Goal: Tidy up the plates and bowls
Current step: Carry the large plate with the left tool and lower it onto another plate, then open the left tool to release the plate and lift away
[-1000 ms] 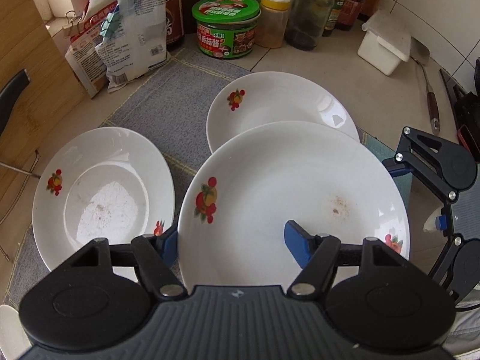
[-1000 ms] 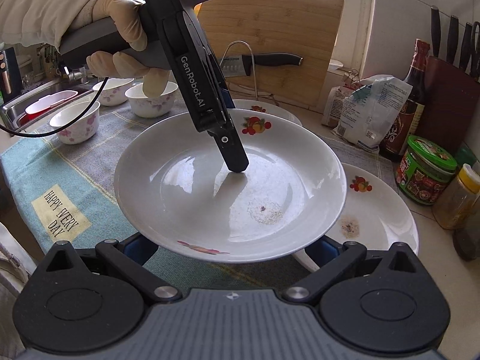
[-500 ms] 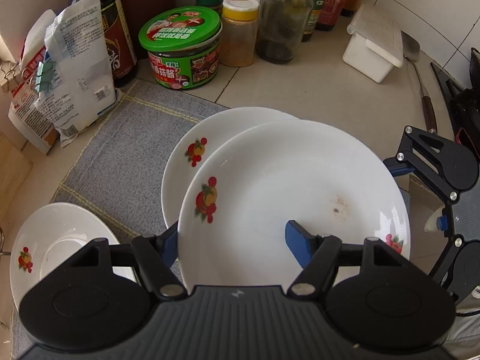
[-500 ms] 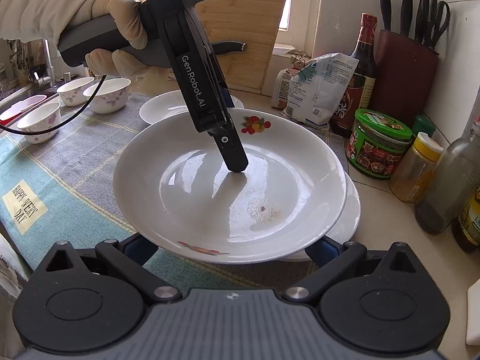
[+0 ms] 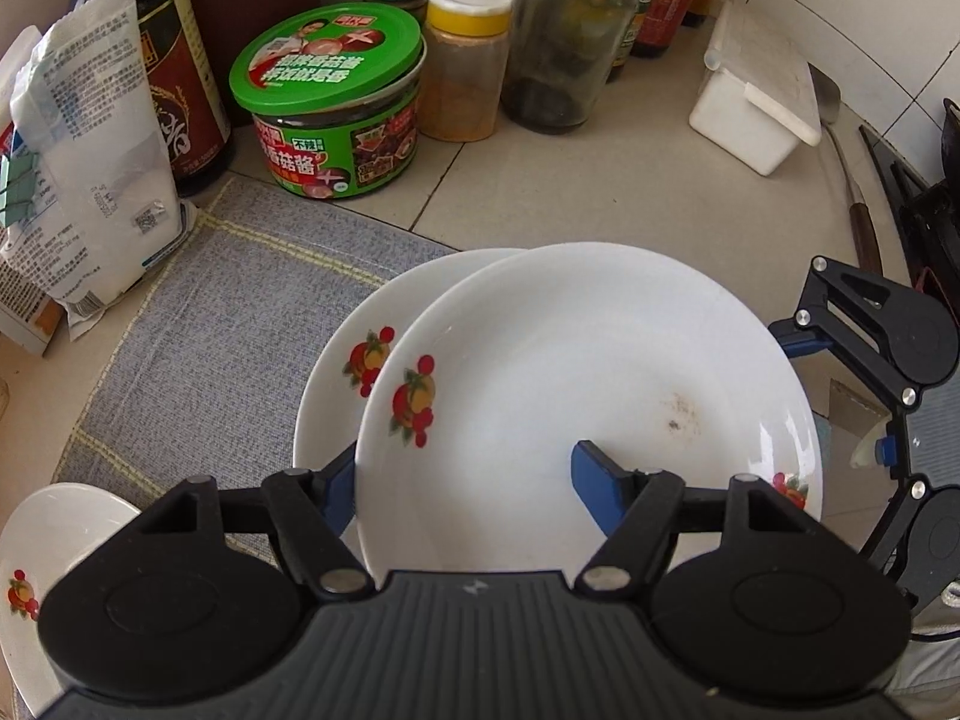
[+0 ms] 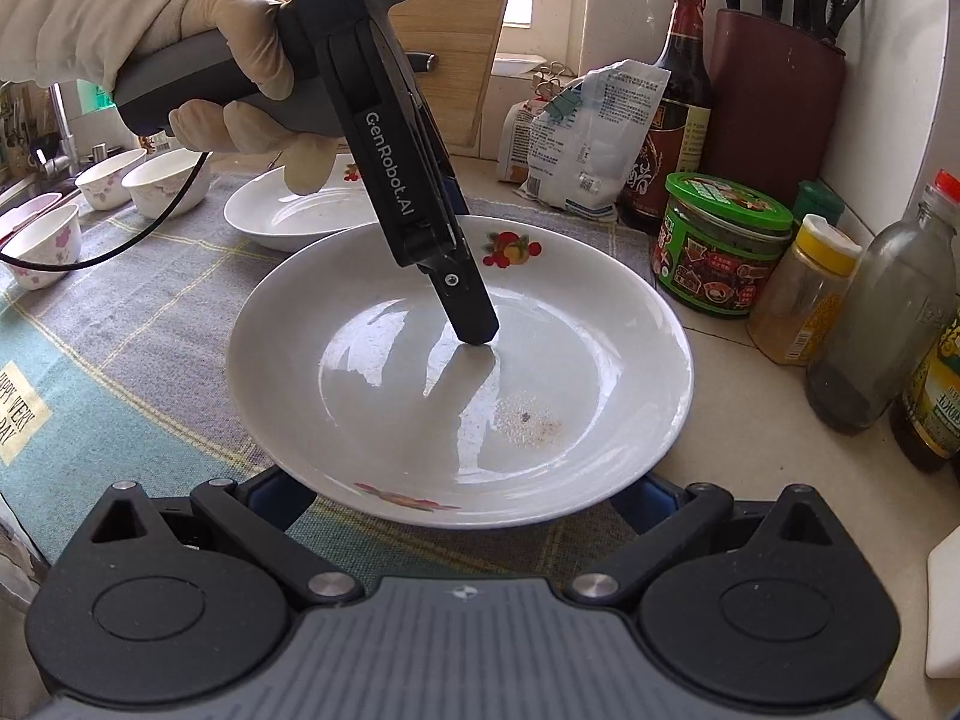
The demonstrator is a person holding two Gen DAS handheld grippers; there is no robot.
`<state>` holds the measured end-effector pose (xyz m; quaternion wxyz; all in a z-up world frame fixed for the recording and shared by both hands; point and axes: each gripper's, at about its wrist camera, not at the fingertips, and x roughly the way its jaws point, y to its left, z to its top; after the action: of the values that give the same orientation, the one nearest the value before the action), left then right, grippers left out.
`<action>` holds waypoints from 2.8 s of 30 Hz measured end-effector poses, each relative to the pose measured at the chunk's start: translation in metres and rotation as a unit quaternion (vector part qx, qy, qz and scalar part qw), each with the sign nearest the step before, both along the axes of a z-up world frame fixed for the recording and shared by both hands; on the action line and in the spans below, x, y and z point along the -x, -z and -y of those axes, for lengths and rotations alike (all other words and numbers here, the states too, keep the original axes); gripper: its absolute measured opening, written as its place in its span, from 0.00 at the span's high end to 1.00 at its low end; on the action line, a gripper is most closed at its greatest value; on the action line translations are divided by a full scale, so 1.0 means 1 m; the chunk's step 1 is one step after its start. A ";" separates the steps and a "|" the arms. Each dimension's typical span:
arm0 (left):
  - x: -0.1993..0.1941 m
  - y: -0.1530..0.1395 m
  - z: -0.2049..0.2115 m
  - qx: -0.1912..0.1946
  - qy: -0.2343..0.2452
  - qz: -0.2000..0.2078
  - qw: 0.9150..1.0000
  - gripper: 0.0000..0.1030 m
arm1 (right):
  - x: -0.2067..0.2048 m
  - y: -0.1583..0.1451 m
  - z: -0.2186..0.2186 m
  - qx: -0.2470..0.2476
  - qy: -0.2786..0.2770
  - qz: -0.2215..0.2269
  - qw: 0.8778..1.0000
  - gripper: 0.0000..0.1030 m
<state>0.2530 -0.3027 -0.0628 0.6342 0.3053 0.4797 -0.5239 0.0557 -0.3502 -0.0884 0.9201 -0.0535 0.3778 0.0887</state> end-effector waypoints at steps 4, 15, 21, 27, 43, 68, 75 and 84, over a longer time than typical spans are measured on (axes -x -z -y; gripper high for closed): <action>-0.004 0.005 0.003 -0.001 0.002 -0.007 1.000 0.30 | -0.004 0.001 0.000 0.001 0.006 -0.009 1.000 0.00; -0.013 0.017 0.009 -0.003 0.008 -0.019 1.000 0.30 | -0.014 -0.001 0.001 -0.001 0.026 -0.037 0.999 0.00; -0.012 0.018 0.013 -0.006 0.015 -0.016 1.000 0.30 | -0.016 -0.002 0.002 -0.006 0.034 -0.048 0.998 0.00; -0.011 0.018 0.015 -0.010 0.021 -0.009 1.000 0.32 | -0.016 -0.003 0.001 -0.005 0.041 -0.055 0.998 0.00; -0.005 0.012 0.018 -0.013 0.029 0.032 0.999 0.30 | -0.010 -0.006 0.002 -0.014 0.047 -0.043 0.998 0.00; 0.006 -0.011 -0.008 0.018 0.014 0.059 0.998 0.24 | -0.011 -0.008 -0.002 -0.005 0.044 -0.035 0.998 0.00; 0.035 -0.034 -0.035 0.088 -0.010 0.110 0.990 0.17 | -0.007 -0.011 -0.006 0.001 0.048 -0.026 0.998 0.00; 0.083 -0.049 -0.078 0.117 -0.076 0.172 0.975 0.13 | -0.001 -0.015 -0.011 0.005 0.062 -0.013 0.998 0.00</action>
<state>0.1697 -0.2248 -0.0136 0.7765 0.2771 0.3210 -0.4661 0.0571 -0.3393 -0.0731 0.9185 -0.0336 0.3927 0.0307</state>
